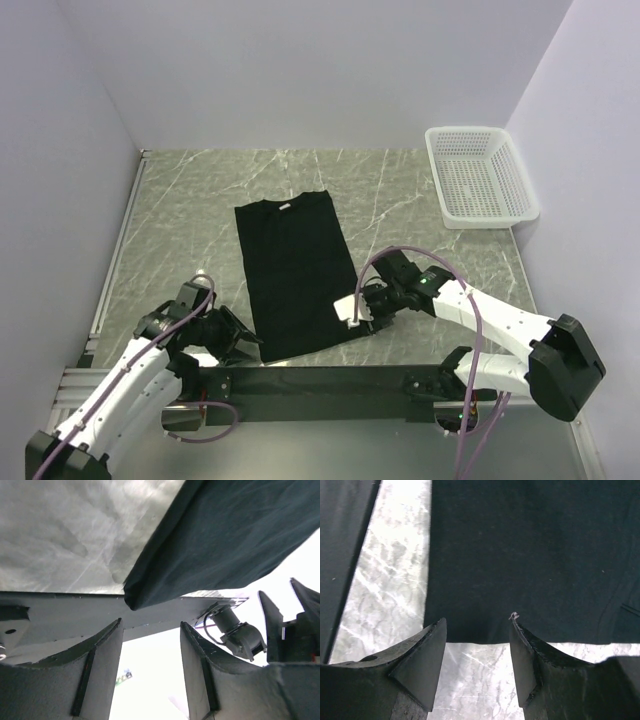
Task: Fold and stack the t-shirts
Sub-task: Fold the tshirt
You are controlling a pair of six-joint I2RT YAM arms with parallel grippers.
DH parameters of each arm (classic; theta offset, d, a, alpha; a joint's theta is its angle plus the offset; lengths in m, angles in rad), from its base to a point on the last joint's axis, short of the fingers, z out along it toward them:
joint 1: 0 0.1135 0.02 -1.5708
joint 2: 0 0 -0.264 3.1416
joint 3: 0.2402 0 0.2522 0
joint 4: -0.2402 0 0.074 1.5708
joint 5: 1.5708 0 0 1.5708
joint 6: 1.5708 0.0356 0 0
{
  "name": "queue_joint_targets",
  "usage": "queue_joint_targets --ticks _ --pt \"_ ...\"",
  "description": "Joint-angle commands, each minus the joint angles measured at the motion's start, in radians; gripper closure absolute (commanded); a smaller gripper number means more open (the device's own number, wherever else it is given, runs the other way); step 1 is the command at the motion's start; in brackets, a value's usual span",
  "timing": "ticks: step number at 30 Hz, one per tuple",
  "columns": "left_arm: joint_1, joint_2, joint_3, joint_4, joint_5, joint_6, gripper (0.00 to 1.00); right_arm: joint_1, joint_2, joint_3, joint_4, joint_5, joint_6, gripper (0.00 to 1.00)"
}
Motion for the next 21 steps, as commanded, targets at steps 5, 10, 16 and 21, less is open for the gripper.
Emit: queue_joint_targets --ticks 5,10,16,21 --pt "-0.145 0.088 0.005 0.091 -0.075 -0.183 0.47 0.008 0.013 0.005 0.055 0.004 0.055 0.4" --pt "-0.197 0.128 -0.039 0.166 -0.078 -0.254 0.49 0.008 0.019 0.009 0.059 0.007 0.058 0.4" --pt "-0.275 0.196 -0.056 0.283 -0.115 -0.312 0.5 0.008 0.027 0.013 0.061 0.011 0.061 0.4" --pt "-0.32 0.282 -0.062 0.329 -0.156 -0.344 0.51 0.008 0.027 0.016 0.056 0.01 0.065 0.4"
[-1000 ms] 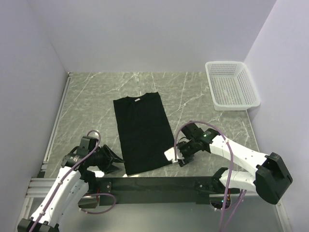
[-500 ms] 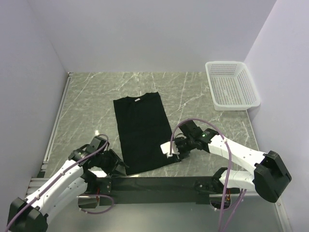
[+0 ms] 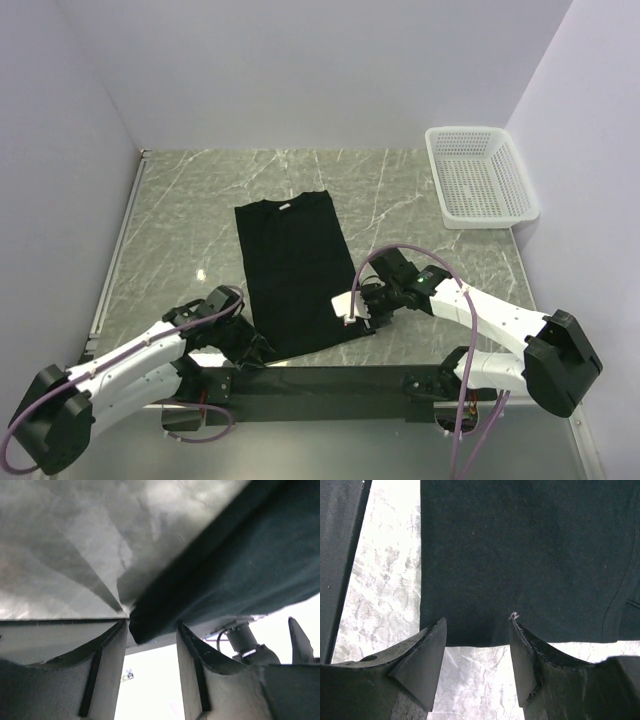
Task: Fold and stack the t-shirts
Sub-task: Fold the tshirt
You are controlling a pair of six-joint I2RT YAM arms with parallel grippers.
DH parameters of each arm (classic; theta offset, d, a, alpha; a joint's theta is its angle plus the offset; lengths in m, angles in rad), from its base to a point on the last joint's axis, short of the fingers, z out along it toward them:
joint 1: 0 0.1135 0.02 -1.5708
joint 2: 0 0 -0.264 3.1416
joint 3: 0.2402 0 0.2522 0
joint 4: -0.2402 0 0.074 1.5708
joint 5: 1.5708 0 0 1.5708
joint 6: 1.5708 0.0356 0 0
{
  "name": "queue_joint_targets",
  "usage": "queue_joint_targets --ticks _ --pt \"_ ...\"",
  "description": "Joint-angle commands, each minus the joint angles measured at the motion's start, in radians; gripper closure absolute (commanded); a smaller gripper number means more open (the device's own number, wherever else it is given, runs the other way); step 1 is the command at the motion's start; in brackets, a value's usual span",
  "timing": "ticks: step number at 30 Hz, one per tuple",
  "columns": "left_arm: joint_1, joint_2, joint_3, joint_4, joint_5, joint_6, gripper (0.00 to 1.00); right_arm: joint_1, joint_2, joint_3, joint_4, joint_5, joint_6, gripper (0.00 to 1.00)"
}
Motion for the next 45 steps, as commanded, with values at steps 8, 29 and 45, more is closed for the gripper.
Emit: queue_joint_targets --ticks 8,29,45 --pt "-0.033 0.161 0.02 0.026 -0.122 -0.053 0.55 0.005 -0.012 0.017 0.002 -0.01 -0.004 0.4" --pt "-0.039 0.163 0.041 0.058 -0.249 0.04 0.99 0.007 -0.096 0.016 -0.119 -0.122 -0.103 0.41" --pt "-0.039 0.095 0.161 0.054 -0.231 0.054 0.99 0.036 0.008 -0.015 -0.087 -0.047 -0.16 0.39"
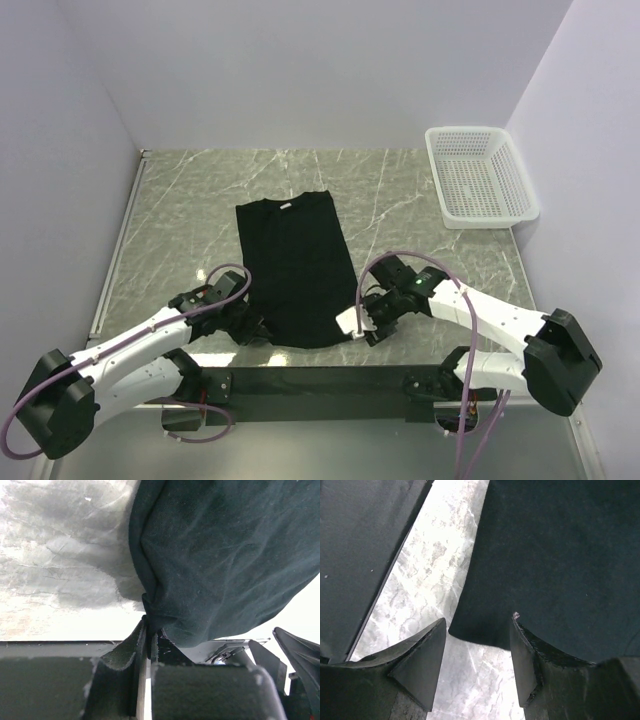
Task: Fold and stack the t-shirts
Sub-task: Fold the tshirt
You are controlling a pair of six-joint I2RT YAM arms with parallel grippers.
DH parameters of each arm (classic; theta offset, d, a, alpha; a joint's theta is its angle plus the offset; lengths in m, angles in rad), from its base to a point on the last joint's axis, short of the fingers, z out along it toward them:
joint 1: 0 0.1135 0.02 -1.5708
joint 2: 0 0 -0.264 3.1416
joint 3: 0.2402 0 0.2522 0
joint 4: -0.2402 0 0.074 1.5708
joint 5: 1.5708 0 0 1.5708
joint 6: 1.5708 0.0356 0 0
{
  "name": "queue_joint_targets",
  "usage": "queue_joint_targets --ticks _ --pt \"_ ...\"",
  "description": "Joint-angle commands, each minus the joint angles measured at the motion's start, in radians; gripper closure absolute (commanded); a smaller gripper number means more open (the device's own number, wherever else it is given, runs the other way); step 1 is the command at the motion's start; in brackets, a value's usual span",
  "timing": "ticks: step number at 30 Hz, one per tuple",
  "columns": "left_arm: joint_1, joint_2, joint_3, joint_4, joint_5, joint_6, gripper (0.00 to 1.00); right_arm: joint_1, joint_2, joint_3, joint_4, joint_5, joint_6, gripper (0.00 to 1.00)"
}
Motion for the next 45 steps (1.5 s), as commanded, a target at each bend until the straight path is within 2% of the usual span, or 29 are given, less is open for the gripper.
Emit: queue_joint_targets --ticks 1,12,17,20,23,24,28,31,36,40,45 --pt "0.001 -0.014 0.014 0.036 -0.007 -0.013 0.99 0.029 0.025 -0.017 0.052 0.036 0.009 0.39" --pt "0.002 -0.008 -0.002 0.065 0.017 -0.032 0.99 0.127 0.08 -0.063 0.191 0.164 0.152 0.39" --pt "0.002 -0.027 -0.019 0.073 0.028 -0.045 0.99 0.145 0.122 -0.072 0.268 0.232 0.215 0.43" --pt "0.001 -0.039 -0.037 0.088 0.039 -0.061 0.99 0.159 0.134 -0.092 0.303 0.264 0.236 0.51" --pt "0.002 -0.051 -0.049 0.1 0.043 -0.074 0.99 0.162 0.137 -0.106 0.325 0.277 0.265 0.72" --pt "0.001 -0.054 -0.051 0.1 0.043 -0.075 0.99 0.162 0.133 -0.106 0.322 0.277 0.27 0.84" --pt "0.004 -0.074 -0.048 0.093 0.042 -0.081 0.99 0.159 0.102 -0.093 0.291 0.244 0.29 0.99" --pt "0.004 -0.086 -0.034 0.088 0.037 -0.081 0.99 0.144 0.053 -0.058 0.241 0.208 0.288 1.0" --pt "0.024 -0.111 0.029 0.06 0.016 -0.071 0.99 0.079 0.024 0.066 0.057 0.096 0.217 1.0" --pt "0.096 -0.122 0.098 0.024 0.017 -0.021 0.99 -0.035 0.048 0.204 -0.032 0.011 0.204 1.0" --pt "0.215 -0.096 0.178 -0.003 0.06 0.068 0.99 -0.108 0.136 0.35 -0.08 -0.035 0.204 1.0"
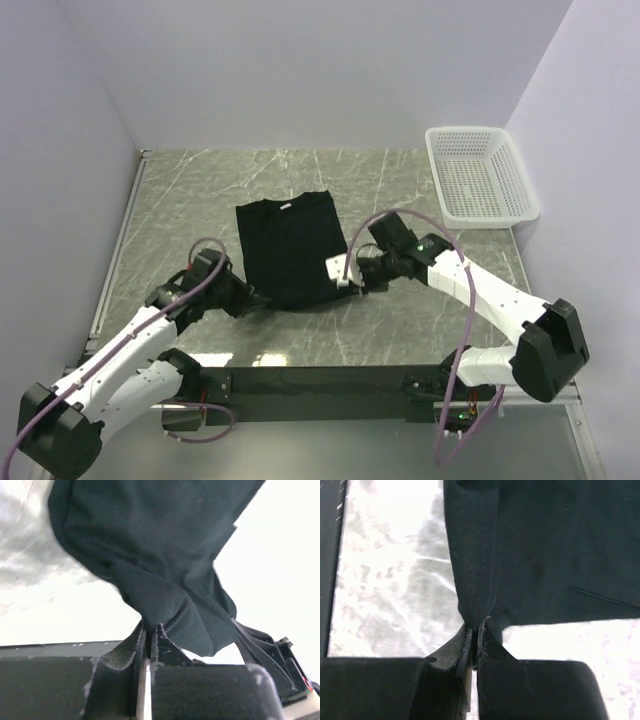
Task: Fold and stack the t-shirts
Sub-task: Fold the tshirt
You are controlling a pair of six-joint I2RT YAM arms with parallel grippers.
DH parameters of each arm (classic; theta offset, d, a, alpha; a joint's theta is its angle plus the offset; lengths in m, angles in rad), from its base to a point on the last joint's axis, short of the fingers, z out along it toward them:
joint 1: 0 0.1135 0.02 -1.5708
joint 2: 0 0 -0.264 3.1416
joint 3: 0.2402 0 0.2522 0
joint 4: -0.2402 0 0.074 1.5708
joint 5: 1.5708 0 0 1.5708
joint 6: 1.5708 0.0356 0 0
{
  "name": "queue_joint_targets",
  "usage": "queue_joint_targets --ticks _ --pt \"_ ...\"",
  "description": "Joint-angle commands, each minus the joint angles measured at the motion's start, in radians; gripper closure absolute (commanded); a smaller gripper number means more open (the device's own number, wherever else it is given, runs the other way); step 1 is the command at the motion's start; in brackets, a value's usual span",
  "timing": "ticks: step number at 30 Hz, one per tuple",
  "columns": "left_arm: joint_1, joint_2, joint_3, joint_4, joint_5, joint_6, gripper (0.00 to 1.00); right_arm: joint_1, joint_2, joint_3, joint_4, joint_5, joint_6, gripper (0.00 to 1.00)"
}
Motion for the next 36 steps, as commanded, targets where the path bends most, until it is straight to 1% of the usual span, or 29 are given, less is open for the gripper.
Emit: queue_joint_targets --ticks 1,2,3,5,6,7,12,15,19,23,27,36 --pt "0.097 0.019 0.098 -0.021 0.028 0.107 0.99 -0.034 0.051 0.108 -0.071 -0.072 -0.016 1.0" --pt "0.12 0.047 0.114 -0.023 0.043 0.127 0.99 -0.046 0.08 0.126 -0.075 -0.076 -0.017 1.0" --pt "0.166 0.078 0.147 -0.02 0.055 0.165 0.99 -0.067 0.094 0.168 -0.078 -0.086 -0.01 1.0" --pt "0.204 0.111 0.186 -0.017 0.066 0.198 0.99 -0.087 0.152 0.22 -0.094 -0.102 0.003 1.0" --pt "0.221 0.127 0.204 -0.014 0.068 0.214 0.99 -0.097 0.172 0.275 -0.098 -0.107 0.01 1.0" --pt "0.25 0.165 0.245 -0.012 0.069 0.243 0.99 -0.106 0.194 0.301 -0.106 -0.109 0.013 1.0" --pt "0.339 0.268 0.344 0.011 0.08 0.311 0.99 -0.149 0.318 0.47 -0.103 -0.107 0.053 1.0" --pt "0.372 0.338 0.388 0.038 0.091 0.342 0.99 -0.164 0.39 0.554 -0.091 -0.101 0.078 1.0" --pt "0.393 0.449 0.454 0.077 0.112 0.385 0.99 -0.167 0.485 0.639 -0.063 -0.089 0.105 1.0" --pt "0.412 0.536 0.511 0.097 0.126 0.423 0.99 -0.18 0.545 0.702 -0.017 -0.076 0.167 1.0" --pt "0.436 0.622 0.566 0.117 0.138 0.465 0.99 -0.193 0.6 0.768 -0.006 -0.066 0.191 1.0" --pt "0.45 0.739 0.658 0.126 0.122 0.529 0.99 -0.212 0.691 0.838 0.06 -0.043 0.257 1.0"
